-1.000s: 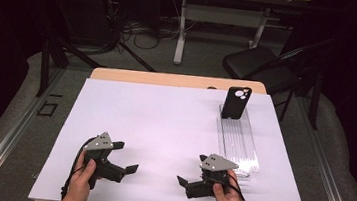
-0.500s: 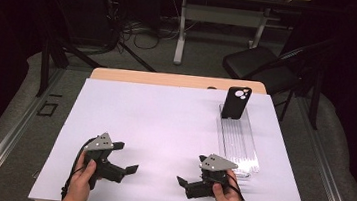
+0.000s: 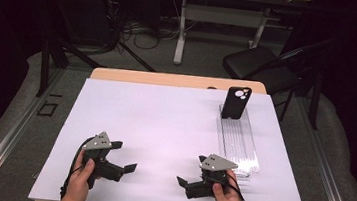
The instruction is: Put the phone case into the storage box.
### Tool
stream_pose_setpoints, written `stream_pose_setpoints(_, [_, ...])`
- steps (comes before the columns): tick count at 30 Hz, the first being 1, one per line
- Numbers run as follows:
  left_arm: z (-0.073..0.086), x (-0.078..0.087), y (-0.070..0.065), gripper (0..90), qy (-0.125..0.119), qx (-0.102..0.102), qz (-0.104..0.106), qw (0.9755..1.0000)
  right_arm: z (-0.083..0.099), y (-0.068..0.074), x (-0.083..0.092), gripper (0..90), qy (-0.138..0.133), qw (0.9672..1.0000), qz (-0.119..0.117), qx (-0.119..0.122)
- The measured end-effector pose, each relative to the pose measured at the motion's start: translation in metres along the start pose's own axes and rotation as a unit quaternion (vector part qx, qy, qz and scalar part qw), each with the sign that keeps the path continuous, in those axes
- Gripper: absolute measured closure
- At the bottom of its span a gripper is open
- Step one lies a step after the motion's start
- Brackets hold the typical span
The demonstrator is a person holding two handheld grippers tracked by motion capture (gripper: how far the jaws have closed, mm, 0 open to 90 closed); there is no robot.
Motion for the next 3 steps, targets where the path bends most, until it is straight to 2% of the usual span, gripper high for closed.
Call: stream_pose_setpoints(3, [-0.0004, -0.0004, 0.0009, 0.8, -0.002, 0.003, 0.000, 1.0000, 0.0003, -0.0006, -0.0003, 0.0, 0.002, 1.0000, 0.001, -0.001])
Point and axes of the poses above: each handheld gripper's, and its own axes: x roughly backward along the jaws, z roughly out of its underside, y roughly to its left, the point moved 10 cm from there along -x, roughly forward along the jaws, and after that the axes turned 12 degrees about y, right-handed, at the moved point
